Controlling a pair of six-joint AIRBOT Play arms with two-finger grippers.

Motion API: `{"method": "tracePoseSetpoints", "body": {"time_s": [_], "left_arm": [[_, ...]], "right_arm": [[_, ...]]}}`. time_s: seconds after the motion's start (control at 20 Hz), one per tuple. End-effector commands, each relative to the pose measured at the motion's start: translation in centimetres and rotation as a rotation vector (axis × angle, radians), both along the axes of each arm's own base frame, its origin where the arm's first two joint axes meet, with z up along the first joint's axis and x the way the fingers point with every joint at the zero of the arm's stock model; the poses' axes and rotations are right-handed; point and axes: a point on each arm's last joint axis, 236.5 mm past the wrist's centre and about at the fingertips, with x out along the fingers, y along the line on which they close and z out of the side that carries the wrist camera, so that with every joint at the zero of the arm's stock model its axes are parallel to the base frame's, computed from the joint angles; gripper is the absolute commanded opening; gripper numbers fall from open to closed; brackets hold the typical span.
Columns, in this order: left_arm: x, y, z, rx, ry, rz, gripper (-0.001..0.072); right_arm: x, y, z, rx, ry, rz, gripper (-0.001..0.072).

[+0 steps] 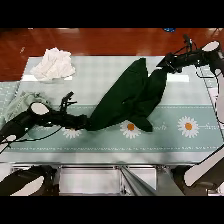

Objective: Fold the shirts.

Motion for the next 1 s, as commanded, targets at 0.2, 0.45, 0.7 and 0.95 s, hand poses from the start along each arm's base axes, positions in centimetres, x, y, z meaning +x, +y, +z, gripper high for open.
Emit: {"method": "tracePoseSetpoints", "body": {"time_s": [0.2, 0.45, 0.7, 0.95], "left_arm": [[9.3, 8.8, 6.6, -0.014, -0.147, 0.238, 0.0508], [9.9, 13.6, 9.0, -0.031, -0.166, 0.276, 0.0508], [6.1, 10.1, 3.2, -0.058, -0.017, 0.114, 0.0508], [6.2, 10.4, -1.9, -0.037, 0.135, 0.161, 0.0508]], "right_arm": [[-7.1, -9.8, 6.1, -0.105, 0.094, -0.054, 0.0409], [-14.8, -17.1, 5.6, -0.164, 0.075, -0.366, 0.0408], [-23.8, -9.0, -1.7, 0.047, 0.206, -0.297, 0.0408], [-26.4, -7.0, -3.2, 0.083, 0.263, -0.276, 0.0408]]}}
